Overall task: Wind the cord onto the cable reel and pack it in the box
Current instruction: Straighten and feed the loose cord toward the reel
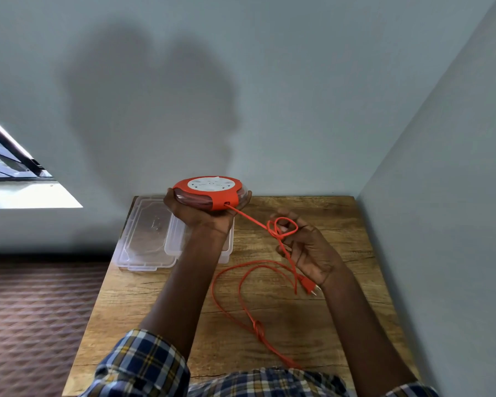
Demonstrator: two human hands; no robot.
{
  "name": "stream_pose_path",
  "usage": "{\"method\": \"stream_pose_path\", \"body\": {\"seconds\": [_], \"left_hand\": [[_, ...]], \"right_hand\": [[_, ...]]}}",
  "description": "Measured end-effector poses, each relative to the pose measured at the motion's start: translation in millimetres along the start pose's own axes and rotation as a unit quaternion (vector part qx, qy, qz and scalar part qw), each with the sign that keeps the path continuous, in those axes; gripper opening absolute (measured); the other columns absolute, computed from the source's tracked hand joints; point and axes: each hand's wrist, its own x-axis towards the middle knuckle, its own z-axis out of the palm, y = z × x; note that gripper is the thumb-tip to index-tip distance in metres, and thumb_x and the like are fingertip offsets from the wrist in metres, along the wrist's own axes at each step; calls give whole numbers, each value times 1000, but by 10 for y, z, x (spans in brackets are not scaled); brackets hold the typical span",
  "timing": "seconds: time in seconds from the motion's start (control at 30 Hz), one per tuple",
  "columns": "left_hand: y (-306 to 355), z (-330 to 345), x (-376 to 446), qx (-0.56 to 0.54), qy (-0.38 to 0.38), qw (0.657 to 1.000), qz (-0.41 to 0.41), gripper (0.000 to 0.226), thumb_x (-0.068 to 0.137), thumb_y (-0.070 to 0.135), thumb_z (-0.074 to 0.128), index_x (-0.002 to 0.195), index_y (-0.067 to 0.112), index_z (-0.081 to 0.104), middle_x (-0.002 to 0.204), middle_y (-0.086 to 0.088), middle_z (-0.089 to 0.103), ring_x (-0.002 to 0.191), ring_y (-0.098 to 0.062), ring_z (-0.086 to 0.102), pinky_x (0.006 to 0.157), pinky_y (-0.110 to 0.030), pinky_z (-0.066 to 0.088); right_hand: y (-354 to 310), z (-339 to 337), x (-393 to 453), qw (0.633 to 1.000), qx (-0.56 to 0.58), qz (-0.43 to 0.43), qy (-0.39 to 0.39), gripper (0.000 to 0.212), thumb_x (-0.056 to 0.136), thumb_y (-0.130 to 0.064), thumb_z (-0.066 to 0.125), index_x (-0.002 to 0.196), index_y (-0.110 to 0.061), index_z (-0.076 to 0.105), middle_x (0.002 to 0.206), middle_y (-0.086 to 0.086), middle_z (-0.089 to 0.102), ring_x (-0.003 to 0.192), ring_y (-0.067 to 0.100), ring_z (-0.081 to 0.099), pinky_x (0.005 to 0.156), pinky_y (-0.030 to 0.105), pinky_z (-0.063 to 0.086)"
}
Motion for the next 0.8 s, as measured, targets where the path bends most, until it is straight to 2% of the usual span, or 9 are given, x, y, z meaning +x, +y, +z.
{"method": "stream_pose_path", "body": {"seconds": [0.1, 0.17, 0.27, 0.33, 0.43, 0.6, 0.67, 0.73, 0.8], "left_hand": [[-10, 3, 10, -3, 6, 1000, 0, 90, 87, 79, 40, 147, 15, 57, 148, -31, 55, 133, -63, 50, 90, -95, 32], [-6, -9, 20, -2, 10, 1000, 1, 89, 87, 79, 40, 147, 15, 57, 149, -31, 55, 134, -62, 50, 92, -95, 31], [30, -14, 24, 1, 12, 1000, -3, 90, 87, 80, 38, 147, 14, 55, 148, -32, 54, 133, -65, 49, 93, -94, 32], [50, -21, 26, 0, 11, 1000, 0, 91, 87, 80, 36, 144, 12, 56, 147, -31, 54, 133, -65, 48, 91, -94, 33], [47, -58, 40, -9, -1, 1000, 6, 88, 85, 80, 38, 131, 9, 61, 142, -31, 54, 134, -63, 49, 102, -89, 28], [8, -66, 32, -7, -24, 1000, 14, 84, 83, 77, 43, 100, 3, 79, 110, -32, 70, 102, -58, 66, 105, -86, 23], [0, -55, 36, -2, -12, 1000, 17, 82, 84, 77, 44, 117, 7, 72, 127, -31, 66, 122, -59, 59, 106, -86, 24], [6, -45, 48, -10, -7, 1000, 16, 85, 84, 77, 44, 133, 11, 64, 146, -28, 58, 141, -57, 47, 109, -84, 24], [12, -36, 56, -15, -1, 1000, 15, 91, 84, 78, 46, 146, 13, 60, 156, -26, 53, 144, -55, 45, 112, -82, 26]], "right_hand": [[38, 29, -9, 998, -4, 58, -37, 44, 83, -2, 63, 124, -14, 71, 133, 20, 66, 111, 36, 70, 78, 37, 55], [38, -3, -27, 993, 28, 95, -69, 49, 86, -2, 52, 132, -12, 67, 138, 24, 62, 109, 38, 70, 81, 40, 56], [-23, -99, -70, 978, 77, 134, -139, 60, 86, -8, 37, 143, -5, 56, 139, 28, 59, 98, 38, 72, 77, 42, 57], [-64, -143, -89, 972, 91, 135, -167, 59, 93, -25, 34, 146, -5, 52, 138, 24, 60, 91, 35, 70, 73, 39, 54], [-71, -135, -85, 974, 90, 122, -170, 64, 104, -52, 29, 148, -10, 51, 134, 13, 64, 83, 25, 64, 63, 31, 46], [-69, -52, -61, 983, 79, 77, -150, 43, 102, -47, 47, 131, -20, 66, 116, 11, 63, 77, 17, 55, 58, 27, 38], [-98, -26, -66, 983, 74, 73, -153, 37, 101, -40, 50, 122, -20, 71, 111, 12, 60, 78, 17, 57, 58, 26, 39], [-112, -6, -73, 986, 46, 78, -142, 40, 98, -34, 52, 130, -15, 68, 108, 10, 59, 77, 15, 55, 56, 25, 34], [-108, 9, -81, 990, -5, 75, -116, 50, 94, -27, 58, 140, -9, 59, 107, 6, 62, 77, 12, 51, 54, 23, 31]]}}
